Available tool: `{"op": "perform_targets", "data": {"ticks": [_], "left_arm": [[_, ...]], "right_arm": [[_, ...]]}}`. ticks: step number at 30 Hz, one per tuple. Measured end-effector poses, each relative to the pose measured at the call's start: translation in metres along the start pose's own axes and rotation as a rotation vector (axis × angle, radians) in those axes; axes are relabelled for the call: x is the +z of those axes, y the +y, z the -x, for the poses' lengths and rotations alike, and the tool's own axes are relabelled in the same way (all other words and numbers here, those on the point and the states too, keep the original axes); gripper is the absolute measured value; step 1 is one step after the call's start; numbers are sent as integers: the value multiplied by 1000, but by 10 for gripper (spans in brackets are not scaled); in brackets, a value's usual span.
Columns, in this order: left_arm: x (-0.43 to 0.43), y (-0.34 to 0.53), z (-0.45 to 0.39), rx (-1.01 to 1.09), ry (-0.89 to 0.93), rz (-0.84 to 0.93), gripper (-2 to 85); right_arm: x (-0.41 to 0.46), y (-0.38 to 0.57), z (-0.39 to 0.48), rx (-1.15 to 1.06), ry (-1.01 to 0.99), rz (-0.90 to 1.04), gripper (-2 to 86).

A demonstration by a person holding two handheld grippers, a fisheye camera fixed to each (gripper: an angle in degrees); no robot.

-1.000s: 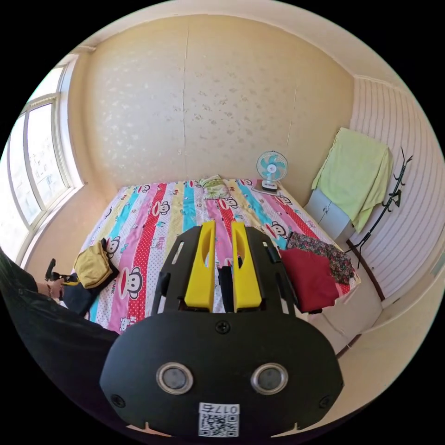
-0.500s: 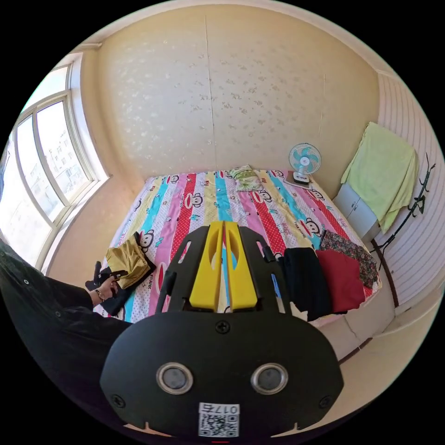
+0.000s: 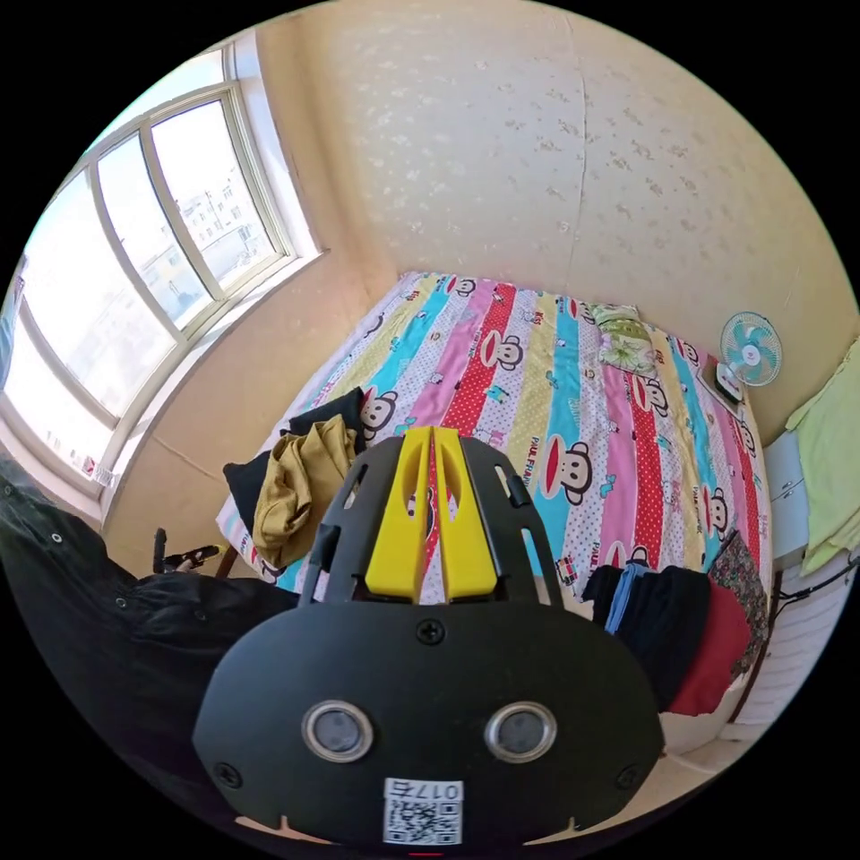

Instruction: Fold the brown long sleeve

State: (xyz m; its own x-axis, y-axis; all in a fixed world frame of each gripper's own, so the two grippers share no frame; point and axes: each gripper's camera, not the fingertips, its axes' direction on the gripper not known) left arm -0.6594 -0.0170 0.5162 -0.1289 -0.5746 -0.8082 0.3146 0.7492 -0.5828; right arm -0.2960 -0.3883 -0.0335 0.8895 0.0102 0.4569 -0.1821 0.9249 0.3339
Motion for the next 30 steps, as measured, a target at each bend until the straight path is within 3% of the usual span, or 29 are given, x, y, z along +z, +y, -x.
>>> {"op": "perform_targets", "data": {"ticks": [3,6,8,12,15,17,20,22,30], "left_arm": [[19,-23,-51,13,231,-49,125],[65,-41,-135,129,247,-7,150],[103,-43,-184,176,180,44,154],[201,-24,-257,248,-149,108,151],[229,-2,-270,226,-311,177,95],[214,17,-263,197,-217,167,44],[162,50,-243,201,174,141,38],[98,78,-243,329,443,63,36],[-63,166,-332,698,806,-168,33]], "right_arm": [[11,-8,4,-27,-27,16,4],[14,-10,3,-46,-46,27,5],[10,-8,-1,-58,-43,26,5],[-11,6,-25,-51,-25,8,6],[-39,23,-55,-16,-9,-24,5],[-59,39,-76,3,-1,-52,5],[-88,71,-117,47,-8,-78,5],[-105,91,-141,57,-43,-101,5],[-181,160,-209,-131,-318,-389,4]]}}
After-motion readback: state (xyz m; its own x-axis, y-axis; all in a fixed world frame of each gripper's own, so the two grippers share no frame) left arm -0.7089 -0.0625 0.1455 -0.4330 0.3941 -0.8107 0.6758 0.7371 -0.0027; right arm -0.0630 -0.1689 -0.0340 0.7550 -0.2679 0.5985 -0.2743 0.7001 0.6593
